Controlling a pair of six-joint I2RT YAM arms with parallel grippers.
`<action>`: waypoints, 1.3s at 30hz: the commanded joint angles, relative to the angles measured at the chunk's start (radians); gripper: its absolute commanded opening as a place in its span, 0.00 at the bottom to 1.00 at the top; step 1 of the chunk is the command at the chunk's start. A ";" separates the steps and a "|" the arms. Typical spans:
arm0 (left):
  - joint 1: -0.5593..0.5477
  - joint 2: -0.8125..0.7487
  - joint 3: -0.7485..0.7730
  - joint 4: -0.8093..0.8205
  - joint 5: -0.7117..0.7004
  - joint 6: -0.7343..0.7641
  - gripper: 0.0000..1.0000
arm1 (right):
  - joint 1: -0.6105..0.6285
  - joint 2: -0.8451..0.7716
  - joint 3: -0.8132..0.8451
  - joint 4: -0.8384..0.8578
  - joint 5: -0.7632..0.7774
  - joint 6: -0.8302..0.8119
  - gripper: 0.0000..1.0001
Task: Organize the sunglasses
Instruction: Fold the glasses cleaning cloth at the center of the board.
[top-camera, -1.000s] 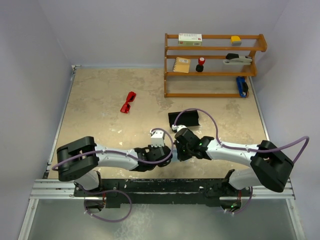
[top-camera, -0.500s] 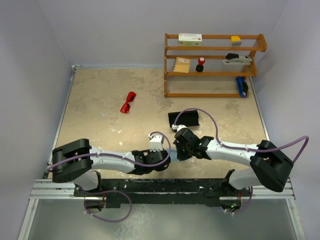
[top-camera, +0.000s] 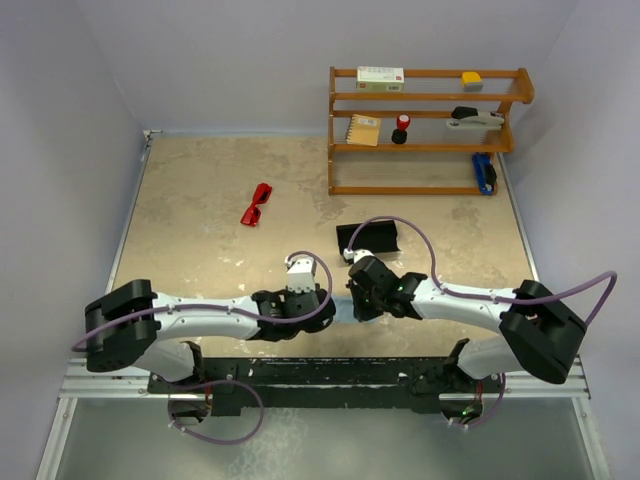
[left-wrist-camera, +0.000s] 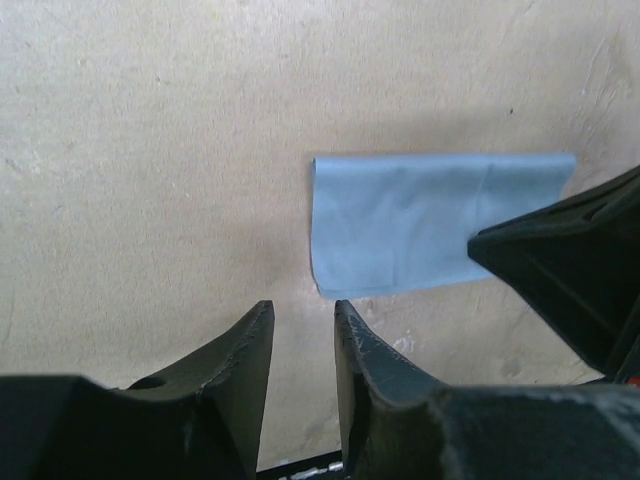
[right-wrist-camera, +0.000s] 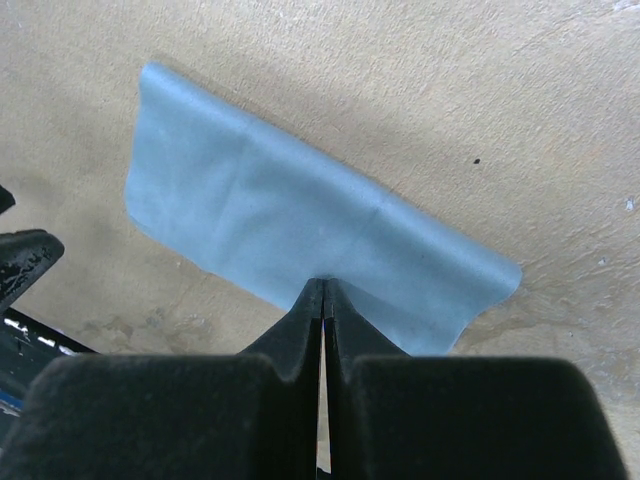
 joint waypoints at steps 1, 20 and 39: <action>0.030 0.018 0.052 0.006 -0.008 0.000 0.30 | 0.004 0.040 -0.018 -0.009 0.040 0.009 0.00; 0.052 0.146 0.081 0.076 0.059 0.004 0.28 | 0.004 0.038 -0.045 -0.006 -0.006 0.007 0.00; 0.049 0.179 0.076 0.106 0.095 -0.005 0.18 | 0.004 0.029 -0.066 -0.003 -0.012 0.006 0.00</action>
